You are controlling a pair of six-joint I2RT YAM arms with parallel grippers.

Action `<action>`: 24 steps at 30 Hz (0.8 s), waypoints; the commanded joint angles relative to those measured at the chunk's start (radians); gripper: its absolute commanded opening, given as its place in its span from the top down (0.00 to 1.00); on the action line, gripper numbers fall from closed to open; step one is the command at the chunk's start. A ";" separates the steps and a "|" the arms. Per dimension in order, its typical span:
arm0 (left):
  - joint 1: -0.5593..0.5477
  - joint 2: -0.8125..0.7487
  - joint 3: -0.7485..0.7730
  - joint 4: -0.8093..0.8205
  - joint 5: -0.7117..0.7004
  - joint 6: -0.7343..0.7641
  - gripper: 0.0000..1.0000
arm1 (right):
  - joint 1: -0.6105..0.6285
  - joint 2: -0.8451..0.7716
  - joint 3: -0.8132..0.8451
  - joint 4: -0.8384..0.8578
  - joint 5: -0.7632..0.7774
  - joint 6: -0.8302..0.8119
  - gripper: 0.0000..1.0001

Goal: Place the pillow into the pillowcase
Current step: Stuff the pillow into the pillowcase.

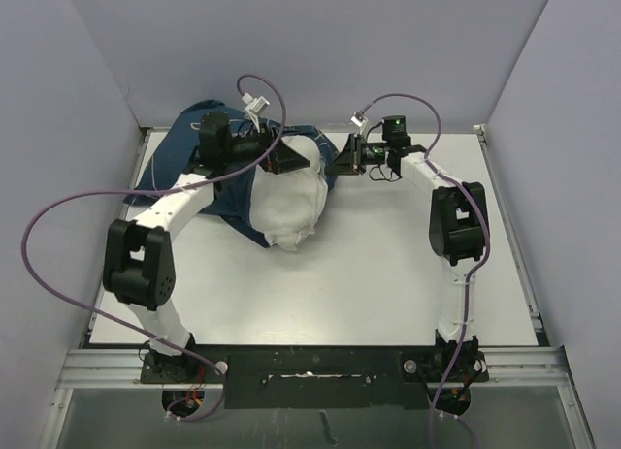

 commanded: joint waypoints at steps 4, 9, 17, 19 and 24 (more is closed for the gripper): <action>-0.111 -0.331 -0.033 -0.561 -0.304 0.502 0.02 | -0.005 -0.064 0.051 0.053 -0.029 0.000 1.00; -0.431 -0.409 -0.139 -0.679 -0.861 0.980 0.02 | 0.001 -0.070 0.039 0.076 -0.043 0.017 1.00; -0.524 -0.260 -0.257 -0.466 -1.104 1.341 0.02 | 0.007 -0.109 -0.010 0.092 -0.057 0.017 1.00; -0.527 -0.198 -0.266 -0.375 -1.240 1.421 0.02 | 0.005 -0.123 -0.020 0.084 -0.059 0.007 1.00; -0.497 -0.017 -0.230 -0.148 -1.529 1.548 0.05 | -0.003 -0.145 -0.043 0.090 -0.075 0.002 1.00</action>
